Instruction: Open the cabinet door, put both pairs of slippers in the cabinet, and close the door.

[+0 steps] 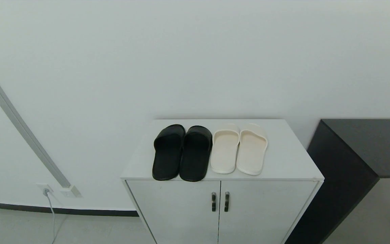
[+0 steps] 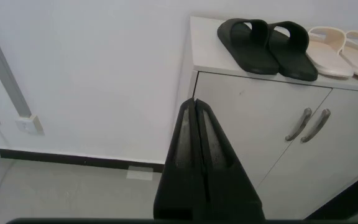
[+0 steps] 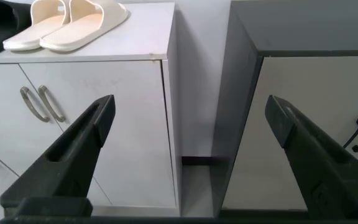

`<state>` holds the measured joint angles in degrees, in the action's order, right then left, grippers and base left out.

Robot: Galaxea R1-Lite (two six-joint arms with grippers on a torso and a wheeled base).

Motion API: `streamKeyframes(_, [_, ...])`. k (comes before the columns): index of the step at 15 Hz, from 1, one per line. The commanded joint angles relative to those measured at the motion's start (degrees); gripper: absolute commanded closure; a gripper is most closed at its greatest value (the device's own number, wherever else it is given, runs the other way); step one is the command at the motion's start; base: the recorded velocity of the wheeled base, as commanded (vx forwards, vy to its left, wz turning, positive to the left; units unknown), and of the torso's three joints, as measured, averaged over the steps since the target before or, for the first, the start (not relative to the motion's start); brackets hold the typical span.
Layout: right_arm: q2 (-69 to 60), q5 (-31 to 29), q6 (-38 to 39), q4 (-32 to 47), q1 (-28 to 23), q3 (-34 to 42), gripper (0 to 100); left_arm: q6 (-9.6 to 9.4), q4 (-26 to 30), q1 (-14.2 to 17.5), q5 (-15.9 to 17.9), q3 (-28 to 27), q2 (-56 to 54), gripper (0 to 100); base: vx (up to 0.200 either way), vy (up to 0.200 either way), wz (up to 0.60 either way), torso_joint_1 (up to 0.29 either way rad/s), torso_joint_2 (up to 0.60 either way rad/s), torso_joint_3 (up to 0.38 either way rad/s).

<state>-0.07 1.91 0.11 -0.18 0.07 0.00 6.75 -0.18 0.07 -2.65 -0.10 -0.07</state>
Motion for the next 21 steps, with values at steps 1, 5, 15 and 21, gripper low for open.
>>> streamKeyframes(1, [0.1,0.0,0.0,-0.1,0.0,0.0,0,0.01,-0.1,0.0,-0.1,0.0,0.1,100,0.000,0.000,0.00,0.000,0.00,0.000])
streamKeyframes(5, [0.1,0.0,0.0,-0.1,0.0,0.0,0,-0.16,0.0,0.0,0.4,-0.1,0.1,100,0.000,0.000,0.00,0.000,0.00,0.000])
streamKeyframes(15, [9.9,1.1,5.1,-1.1,-0.3,-14.0,0,-0.51,0.1,0.0,1.0,-0.1,0.1,100,0.000,0.000,0.00,0.000,0.00,0.000])
streamKeyframes(21, [36.6,9.4,0.0,-4.9,4.1,-16.4,0,-0.51,0.1,0.0,1.0,-0.1,0.1,100,0.000,0.000,0.00,0.000,0.00,0.000])
